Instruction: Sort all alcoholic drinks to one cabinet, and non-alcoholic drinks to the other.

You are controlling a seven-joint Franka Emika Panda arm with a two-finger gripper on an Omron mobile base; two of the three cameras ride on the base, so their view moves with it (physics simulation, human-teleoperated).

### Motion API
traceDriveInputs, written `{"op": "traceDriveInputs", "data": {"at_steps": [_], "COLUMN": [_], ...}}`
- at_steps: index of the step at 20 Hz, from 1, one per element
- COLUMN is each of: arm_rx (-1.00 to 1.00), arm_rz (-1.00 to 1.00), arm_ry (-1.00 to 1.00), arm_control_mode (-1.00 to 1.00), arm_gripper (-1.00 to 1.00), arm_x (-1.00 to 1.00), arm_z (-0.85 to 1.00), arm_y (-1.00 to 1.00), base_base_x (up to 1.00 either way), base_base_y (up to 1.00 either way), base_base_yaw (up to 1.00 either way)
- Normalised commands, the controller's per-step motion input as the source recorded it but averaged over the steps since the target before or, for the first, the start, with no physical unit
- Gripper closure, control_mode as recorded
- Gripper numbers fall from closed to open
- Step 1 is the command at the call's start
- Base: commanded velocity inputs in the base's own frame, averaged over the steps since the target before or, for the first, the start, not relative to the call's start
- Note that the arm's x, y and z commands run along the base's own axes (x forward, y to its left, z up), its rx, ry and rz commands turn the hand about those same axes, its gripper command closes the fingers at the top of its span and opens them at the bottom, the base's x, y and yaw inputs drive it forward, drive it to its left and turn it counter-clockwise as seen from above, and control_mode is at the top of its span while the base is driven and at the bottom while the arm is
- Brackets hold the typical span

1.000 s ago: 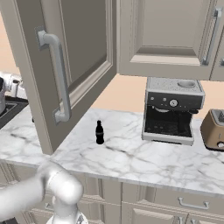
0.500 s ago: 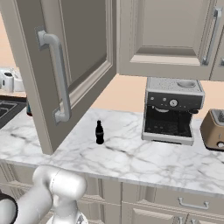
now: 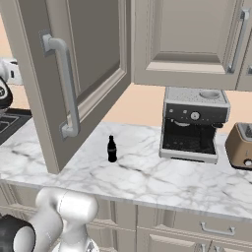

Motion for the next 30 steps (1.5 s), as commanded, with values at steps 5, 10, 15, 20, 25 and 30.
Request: {"op": "traceDriveInputs", "data": {"at_steps": [5, 10, 15, 20, 25, 30], "arm_rx": [0.00, 0.00, -0.02, -0.03, -0.03, -0.01], "arm_rz": [0.21, 0.16, 0.10, 0.08, 0.08, 0.06], "arm_ry": [0.00, 0.00, 0.00, -0.03, -0.09, -0.09], "arm_control_mode": [-1.00, -1.00, -1.00, -1.00, -1.00, -1.00], "arm_gripper": [1.00, 1.00, 1.00, 1.00, 1.00, 1.00], "arm_x": [0.00, 0.12, 0.22, 0.25, 0.39, 0.39], "arm_z": [0.70, 0.59, 0.22, 0.16, 0.01, 0.00], "arm_y": [0.29, 0.30, 0.30, 0.22, 0.05, 0.00], "base_base_x": [0.00, 0.00, 0.00, 0.00, 0.00, 0.00], "base_base_y": [0.00, 0.00, 0.00, 0.00, 0.00, 0.00], "base_base_yaw": [0.00, 0.00, 0.00, 0.00, 0.00, 0.00]}}
